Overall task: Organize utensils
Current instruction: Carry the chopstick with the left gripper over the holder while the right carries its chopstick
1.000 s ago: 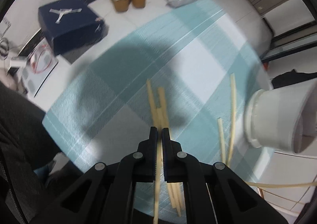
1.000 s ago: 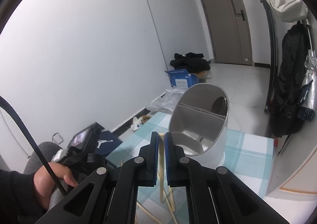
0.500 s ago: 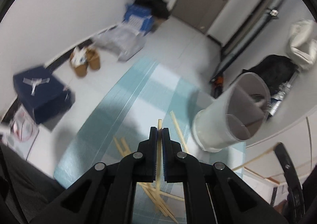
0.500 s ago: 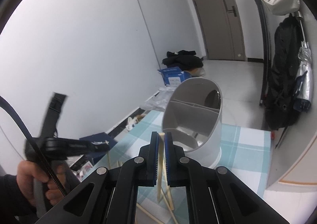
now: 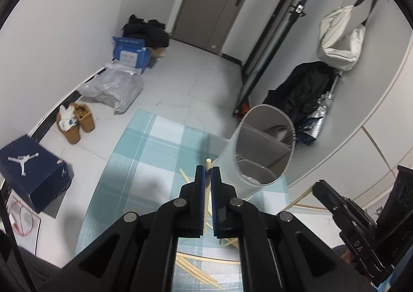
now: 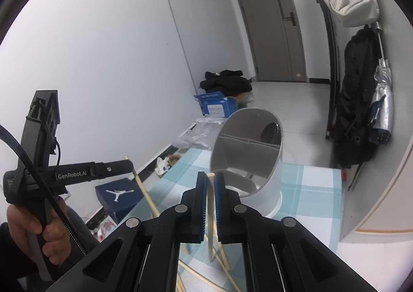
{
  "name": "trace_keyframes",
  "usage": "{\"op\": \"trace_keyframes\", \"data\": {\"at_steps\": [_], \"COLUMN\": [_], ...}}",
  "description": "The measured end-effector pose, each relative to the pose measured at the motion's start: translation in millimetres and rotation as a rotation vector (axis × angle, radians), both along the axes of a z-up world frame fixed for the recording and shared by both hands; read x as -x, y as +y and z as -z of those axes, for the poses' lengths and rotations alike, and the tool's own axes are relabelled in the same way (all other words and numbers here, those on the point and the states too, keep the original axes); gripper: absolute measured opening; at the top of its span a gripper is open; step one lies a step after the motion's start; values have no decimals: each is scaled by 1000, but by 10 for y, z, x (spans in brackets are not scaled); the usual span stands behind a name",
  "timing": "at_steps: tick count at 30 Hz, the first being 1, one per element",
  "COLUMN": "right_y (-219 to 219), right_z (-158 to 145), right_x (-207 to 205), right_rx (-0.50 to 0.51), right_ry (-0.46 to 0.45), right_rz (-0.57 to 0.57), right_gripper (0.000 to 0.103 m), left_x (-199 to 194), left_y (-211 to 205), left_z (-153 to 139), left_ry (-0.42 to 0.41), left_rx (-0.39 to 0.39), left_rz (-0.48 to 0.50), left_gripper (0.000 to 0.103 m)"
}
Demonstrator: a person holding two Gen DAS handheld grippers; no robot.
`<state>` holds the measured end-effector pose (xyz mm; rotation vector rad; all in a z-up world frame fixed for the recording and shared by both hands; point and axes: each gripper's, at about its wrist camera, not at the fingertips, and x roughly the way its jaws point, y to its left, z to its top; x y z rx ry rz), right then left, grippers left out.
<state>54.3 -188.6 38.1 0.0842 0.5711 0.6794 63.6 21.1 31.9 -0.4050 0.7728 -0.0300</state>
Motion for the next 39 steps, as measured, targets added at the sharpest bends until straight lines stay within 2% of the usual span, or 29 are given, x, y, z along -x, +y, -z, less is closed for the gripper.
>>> {"op": "trace_keyframes", "data": {"at_steps": [7, 13, 18, 25, 33, 39], "right_y": [-27, -55, -86, -172, -238, -196], "right_z": [-115, -351, -649, -1176, -1489, -1562], "right_x": [-16, -116, -193, -317, -688, -994], "right_rx": [3, -18, -31, -39, -50, -48], "right_ry": [-15, -30, -42, -124, -175, -212], "right_rz": [22, 32, 39, 59, 97, 115], "right_gripper": [5, 5, 5, 5, 5, 5], "left_x": [-65, -175, -279, -507, -864, -1069], "left_y": [-98, -180, -247, -326, -303, -323], "left_z": [-217, -501, -839, -1275, -1355, -1185], "left_ry": [-40, -62, -98, -162, -156, -107], "left_rx": [-20, -28, -26, -11, -24, -60], "left_rz": [88, 150, 190, 247, 248, 262], "left_gripper": [0, 0, 0, 0, 0, 0]}}
